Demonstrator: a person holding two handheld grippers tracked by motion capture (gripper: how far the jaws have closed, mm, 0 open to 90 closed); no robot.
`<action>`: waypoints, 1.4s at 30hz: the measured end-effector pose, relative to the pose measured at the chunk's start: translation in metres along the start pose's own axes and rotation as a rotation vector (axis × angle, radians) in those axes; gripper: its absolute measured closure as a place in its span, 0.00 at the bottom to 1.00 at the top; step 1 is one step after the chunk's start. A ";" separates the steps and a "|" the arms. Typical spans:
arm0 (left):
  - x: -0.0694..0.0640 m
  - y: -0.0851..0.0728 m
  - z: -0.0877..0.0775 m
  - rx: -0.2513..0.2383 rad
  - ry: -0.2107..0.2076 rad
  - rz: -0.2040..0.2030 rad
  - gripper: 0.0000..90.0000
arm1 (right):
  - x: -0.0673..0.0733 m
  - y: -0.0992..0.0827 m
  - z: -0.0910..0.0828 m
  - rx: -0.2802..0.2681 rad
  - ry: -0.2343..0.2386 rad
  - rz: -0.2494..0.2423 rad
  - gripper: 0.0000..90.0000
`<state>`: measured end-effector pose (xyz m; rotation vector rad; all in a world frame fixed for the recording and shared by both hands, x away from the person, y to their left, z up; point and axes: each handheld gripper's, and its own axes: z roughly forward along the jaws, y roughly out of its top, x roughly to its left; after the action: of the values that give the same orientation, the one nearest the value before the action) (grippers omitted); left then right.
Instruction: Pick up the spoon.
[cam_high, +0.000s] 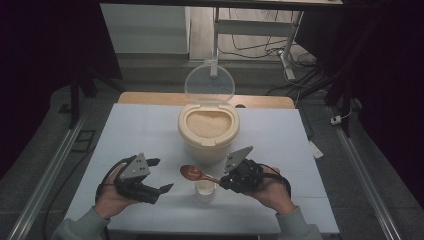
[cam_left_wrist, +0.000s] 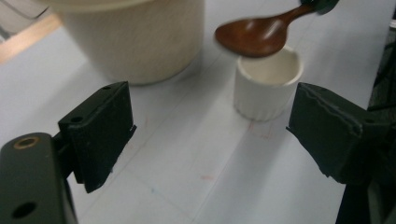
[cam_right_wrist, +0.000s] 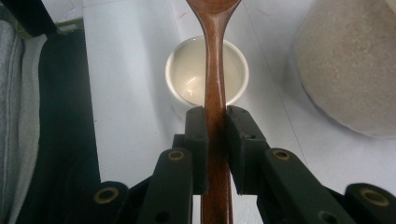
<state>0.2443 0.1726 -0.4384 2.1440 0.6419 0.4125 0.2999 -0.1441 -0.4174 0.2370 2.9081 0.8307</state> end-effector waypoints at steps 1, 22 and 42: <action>-0.002 0.005 0.001 0.003 -0.005 0.018 0.16 | 0.000 0.000 0.000 0.000 0.000 0.000 0.87; -0.020 0.071 0.043 0.138 -0.140 0.236 0.27 | 0.005 0.005 0.004 0.004 0.006 -0.034 0.87; -0.025 0.088 0.080 0.305 -0.265 0.345 0.47 | 0.008 0.008 0.007 0.003 0.011 -0.065 0.87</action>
<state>0.2900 0.0616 -0.4172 2.5550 0.1904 0.2130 0.2938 -0.1326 -0.4191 0.1378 2.9100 0.8193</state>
